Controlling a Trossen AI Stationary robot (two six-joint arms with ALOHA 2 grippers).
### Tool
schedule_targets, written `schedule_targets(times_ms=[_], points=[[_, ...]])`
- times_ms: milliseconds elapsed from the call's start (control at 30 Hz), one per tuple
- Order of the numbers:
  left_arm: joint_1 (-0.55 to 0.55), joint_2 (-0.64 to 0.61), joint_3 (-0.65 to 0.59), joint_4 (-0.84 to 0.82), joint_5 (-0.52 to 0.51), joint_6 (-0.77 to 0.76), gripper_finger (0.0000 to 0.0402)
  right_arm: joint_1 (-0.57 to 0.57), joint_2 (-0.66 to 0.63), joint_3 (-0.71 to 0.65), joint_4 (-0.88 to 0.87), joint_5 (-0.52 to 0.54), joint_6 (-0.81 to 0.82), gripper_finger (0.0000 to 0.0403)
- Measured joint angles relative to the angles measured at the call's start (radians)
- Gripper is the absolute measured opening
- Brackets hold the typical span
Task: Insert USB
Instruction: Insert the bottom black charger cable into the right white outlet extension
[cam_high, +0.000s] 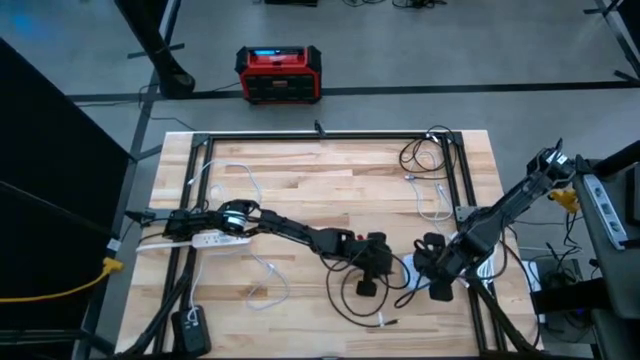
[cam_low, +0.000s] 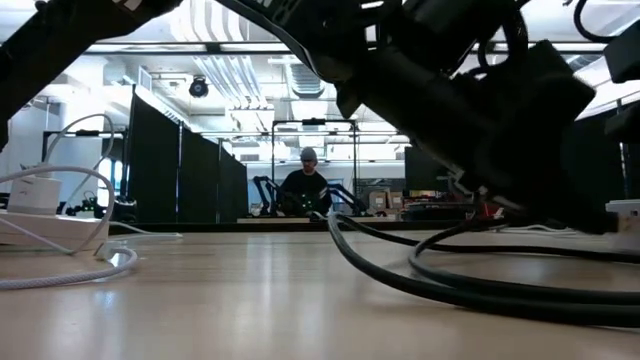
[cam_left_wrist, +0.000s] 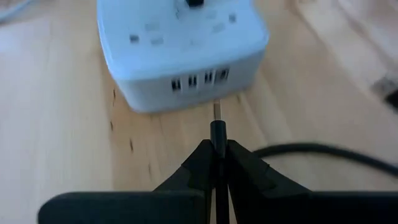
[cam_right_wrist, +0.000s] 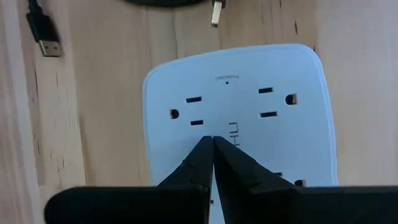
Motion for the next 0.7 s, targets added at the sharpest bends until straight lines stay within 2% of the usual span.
schedule_targets(times_ms=[100, 233, 567, 700], points=[[-0.006, 0.000, 0.000, 0.025, -0.027, -0.031, 0.0022, 0.000, 0.003, 0.000, 0.001, -0.001, 0.000, 0.0000], [-0.015, 0.000, 0.000, 0.024, -0.125, -0.051, 0.0022, 0.000, -0.017, -0.004, 0.003, -0.001, 0.000, 0.0000], [-0.018, 0.009, -0.005, 0.045, -0.133, -0.062, 0.0022, 0.000, -0.036, -0.006, 0.001, 0.000, 0.001, 0.0000], [-0.018, 0.009, -0.011, 0.058, -0.166, -0.062, 0.0022, -0.002, -0.036, -0.006, 0.001, 0.001, 0.001, 0.0000]])
